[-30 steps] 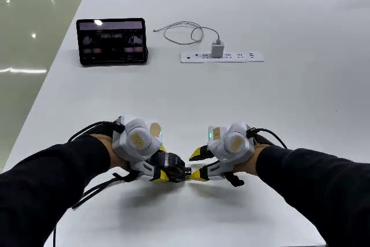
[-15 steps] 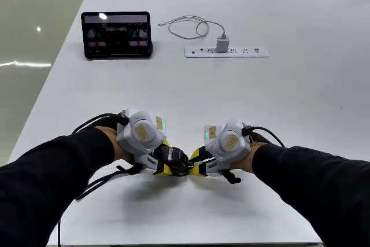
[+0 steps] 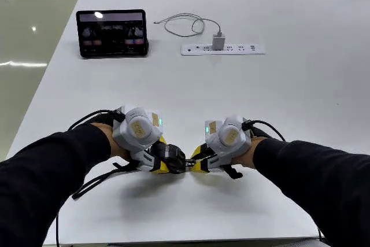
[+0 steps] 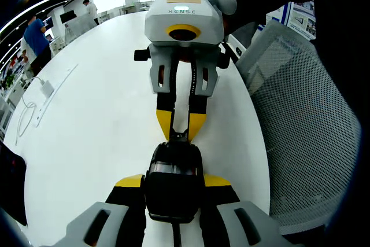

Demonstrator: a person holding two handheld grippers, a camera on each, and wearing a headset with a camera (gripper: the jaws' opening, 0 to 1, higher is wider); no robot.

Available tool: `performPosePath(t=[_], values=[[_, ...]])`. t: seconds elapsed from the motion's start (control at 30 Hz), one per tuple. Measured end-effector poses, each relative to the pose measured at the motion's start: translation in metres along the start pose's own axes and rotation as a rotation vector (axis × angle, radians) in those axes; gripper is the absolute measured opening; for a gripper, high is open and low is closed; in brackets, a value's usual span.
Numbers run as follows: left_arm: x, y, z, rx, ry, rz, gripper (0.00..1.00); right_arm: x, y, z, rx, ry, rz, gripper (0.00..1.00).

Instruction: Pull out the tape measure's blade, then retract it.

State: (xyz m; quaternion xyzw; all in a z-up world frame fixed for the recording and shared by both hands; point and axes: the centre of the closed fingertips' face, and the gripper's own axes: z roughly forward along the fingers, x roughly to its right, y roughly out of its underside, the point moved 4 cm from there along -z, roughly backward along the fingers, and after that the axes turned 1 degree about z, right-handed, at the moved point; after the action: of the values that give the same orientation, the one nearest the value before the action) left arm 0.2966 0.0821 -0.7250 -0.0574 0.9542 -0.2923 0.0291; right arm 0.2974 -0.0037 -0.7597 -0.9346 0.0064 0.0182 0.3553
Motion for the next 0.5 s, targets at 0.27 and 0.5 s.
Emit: performPosePath(t=[0.27,0.5], values=[[0.0,0.0,0.001,-0.003,-0.007,-0.007,0.31,0.0,-0.004,0.006,-0.039,-0.006,-0.019,0.12],[0.0,0.001,0.0,-0.007,-0.015,-0.008,0.32,0.003,-0.006,0.009,-0.028,-0.001,-0.006,0.11]])
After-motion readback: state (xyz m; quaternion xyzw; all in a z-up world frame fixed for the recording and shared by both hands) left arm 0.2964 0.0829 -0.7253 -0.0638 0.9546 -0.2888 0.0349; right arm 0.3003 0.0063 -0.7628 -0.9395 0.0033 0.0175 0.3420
